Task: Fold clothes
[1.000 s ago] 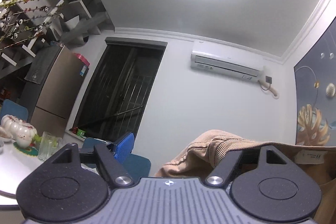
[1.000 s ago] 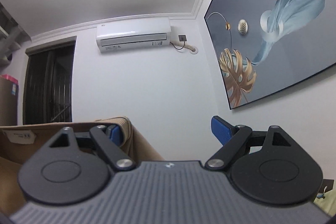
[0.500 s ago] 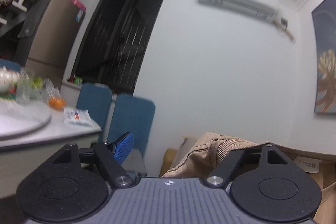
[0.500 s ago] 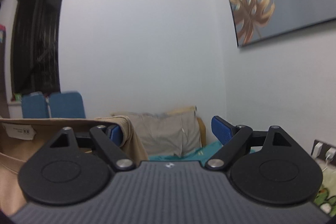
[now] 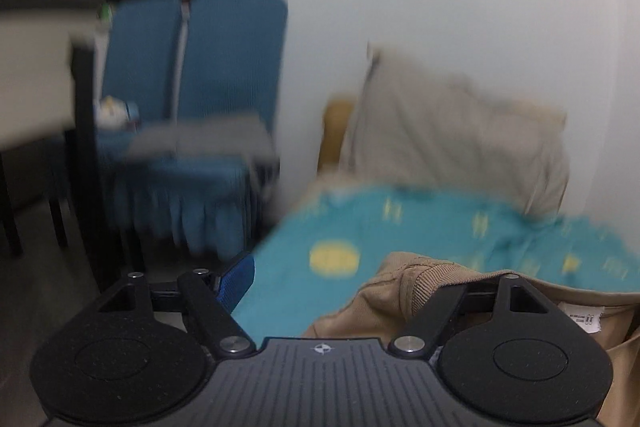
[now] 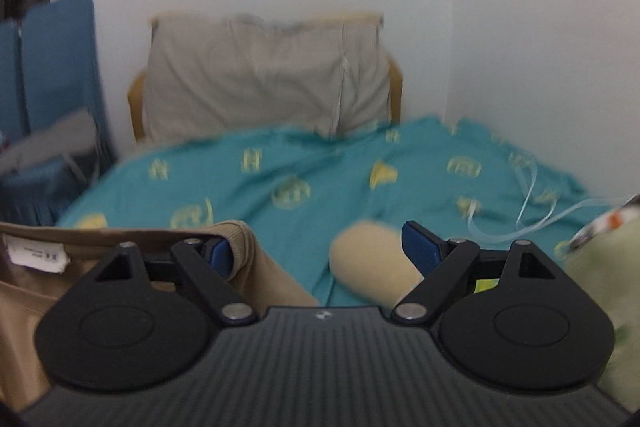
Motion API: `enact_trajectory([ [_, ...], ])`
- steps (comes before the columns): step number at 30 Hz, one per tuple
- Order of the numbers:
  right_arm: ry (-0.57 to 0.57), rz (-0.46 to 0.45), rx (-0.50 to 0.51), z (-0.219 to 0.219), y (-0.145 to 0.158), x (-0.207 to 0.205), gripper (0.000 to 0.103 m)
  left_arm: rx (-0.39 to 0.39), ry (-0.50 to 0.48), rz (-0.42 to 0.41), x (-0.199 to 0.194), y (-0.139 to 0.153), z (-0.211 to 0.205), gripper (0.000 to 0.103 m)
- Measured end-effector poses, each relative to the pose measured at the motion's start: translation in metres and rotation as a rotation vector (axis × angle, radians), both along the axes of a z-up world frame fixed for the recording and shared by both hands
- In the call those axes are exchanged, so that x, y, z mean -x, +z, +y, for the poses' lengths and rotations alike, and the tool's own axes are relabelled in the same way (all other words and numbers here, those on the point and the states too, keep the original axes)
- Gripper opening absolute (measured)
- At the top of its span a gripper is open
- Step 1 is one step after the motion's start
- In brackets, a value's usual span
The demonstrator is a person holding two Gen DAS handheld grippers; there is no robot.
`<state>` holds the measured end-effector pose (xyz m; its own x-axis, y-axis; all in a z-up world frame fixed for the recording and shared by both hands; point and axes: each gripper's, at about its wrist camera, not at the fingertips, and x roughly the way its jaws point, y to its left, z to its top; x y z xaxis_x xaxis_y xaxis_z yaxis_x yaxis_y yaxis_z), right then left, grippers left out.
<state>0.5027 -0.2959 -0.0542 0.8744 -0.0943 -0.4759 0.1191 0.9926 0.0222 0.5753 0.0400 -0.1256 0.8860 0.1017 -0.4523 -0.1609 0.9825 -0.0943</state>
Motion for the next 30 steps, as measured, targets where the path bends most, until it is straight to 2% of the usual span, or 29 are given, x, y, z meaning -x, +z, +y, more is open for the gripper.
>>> enact_trajectory([
  [3,0.069,0.138,-0.018,0.004,-0.045,-0.032,0.086,-0.025,-0.053,0.179,-0.040,-0.046,0.001,0.077],
  [6,0.137,0.277,-0.036,0.009,-0.089,-0.064,0.086,-0.161,-0.139,0.396,-0.069,-0.071,-0.014,0.077],
  [7,0.163,0.312,-0.035,0.012,-0.100,-0.072,0.086,-0.217,-0.170,0.411,-0.071,-0.069,-0.019,0.078],
  [8,0.199,0.302,-0.005,0.022,-0.095,-0.071,0.086,-0.264,-0.195,0.420,-0.072,-0.063,-0.023,0.081],
  [9,0.235,0.292,0.025,0.032,-0.090,-0.070,0.086,-0.274,-0.220,0.436,-0.073,-0.057,-0.025,0.082],
  [10,0.268,0.281,0.046,0.041,-0.084,-0.068,0.086,-0.246,-0.240,0.440,-0.072,-0.049,-0.024,0.082],
  [12,0.298,0.234,0.005,0.049,-0.062,-0.054,0.086,-0.166,-0.263,0.408,-0.062,-0.027,-0.018,0.084],
  [13,0.308,0.206,-0.022,0.051,-0.051,-0.046,0.086,-0.137,-0.265,0.375,-0.053,-0.015,-0.016,0.089],
  [15,0.324,0.145,-0.066,0.056,-0.028,-0.021,0.086,-0.095,-0.266,0.310,-0.027,0.009,-0.011,0.092],
  [18,0.316,0.088,-0.118,0.059,0.005,0.026,0.086,-0.033,-0.260,0.216,0.027,0.046,-0.013,0.094],
  [21,0.275,0.057,-0.168,0.058,0.027,0.088,0.086,0.041,-0.241,0.137,0.095,0.077,0.002,0.096],
  [26,0.202,0.043,-0.223,0.055,0.044,0.196,0.086,0.076,-0.192,0.098,0.215,0.096,0.024,0.096],
  [30,0.177,0.039,-0.288,0.051,0.049,0.276,0.086,0.189,-0.154,0.081,0.296,0.094,0.048,0.096],
])
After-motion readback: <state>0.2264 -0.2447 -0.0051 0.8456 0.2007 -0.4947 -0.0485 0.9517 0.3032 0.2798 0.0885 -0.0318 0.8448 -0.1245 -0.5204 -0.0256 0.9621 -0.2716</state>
